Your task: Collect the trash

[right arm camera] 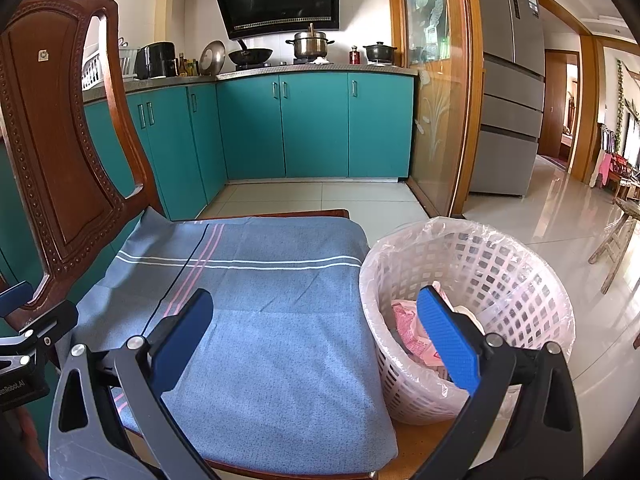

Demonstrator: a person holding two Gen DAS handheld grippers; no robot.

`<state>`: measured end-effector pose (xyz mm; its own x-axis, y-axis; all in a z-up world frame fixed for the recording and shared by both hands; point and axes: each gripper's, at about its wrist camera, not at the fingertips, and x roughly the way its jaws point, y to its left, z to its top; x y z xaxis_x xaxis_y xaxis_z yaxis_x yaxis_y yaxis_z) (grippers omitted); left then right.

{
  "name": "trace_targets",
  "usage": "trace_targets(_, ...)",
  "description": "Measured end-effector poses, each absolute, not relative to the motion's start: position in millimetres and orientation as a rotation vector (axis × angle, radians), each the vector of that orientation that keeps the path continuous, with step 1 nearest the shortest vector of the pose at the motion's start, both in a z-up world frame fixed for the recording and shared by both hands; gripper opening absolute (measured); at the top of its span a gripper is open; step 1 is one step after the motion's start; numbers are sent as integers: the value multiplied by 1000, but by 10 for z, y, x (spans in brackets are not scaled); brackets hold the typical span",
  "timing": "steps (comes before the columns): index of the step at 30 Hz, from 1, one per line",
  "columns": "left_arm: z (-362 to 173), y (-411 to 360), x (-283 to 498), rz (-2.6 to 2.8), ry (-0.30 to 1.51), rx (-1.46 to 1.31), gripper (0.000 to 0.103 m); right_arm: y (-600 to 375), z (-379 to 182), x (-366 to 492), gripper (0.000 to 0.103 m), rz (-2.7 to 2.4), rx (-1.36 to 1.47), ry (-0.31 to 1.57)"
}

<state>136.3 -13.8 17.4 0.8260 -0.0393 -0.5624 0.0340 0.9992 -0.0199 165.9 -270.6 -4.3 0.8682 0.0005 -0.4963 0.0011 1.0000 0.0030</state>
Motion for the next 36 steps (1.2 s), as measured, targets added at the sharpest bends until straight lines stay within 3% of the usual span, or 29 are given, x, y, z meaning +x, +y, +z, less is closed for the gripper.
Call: trace_targets(36, 164, -156, 1361, -44, 600, -3, 100, -2676, -74, 1655, 100, 7, -1, 523)
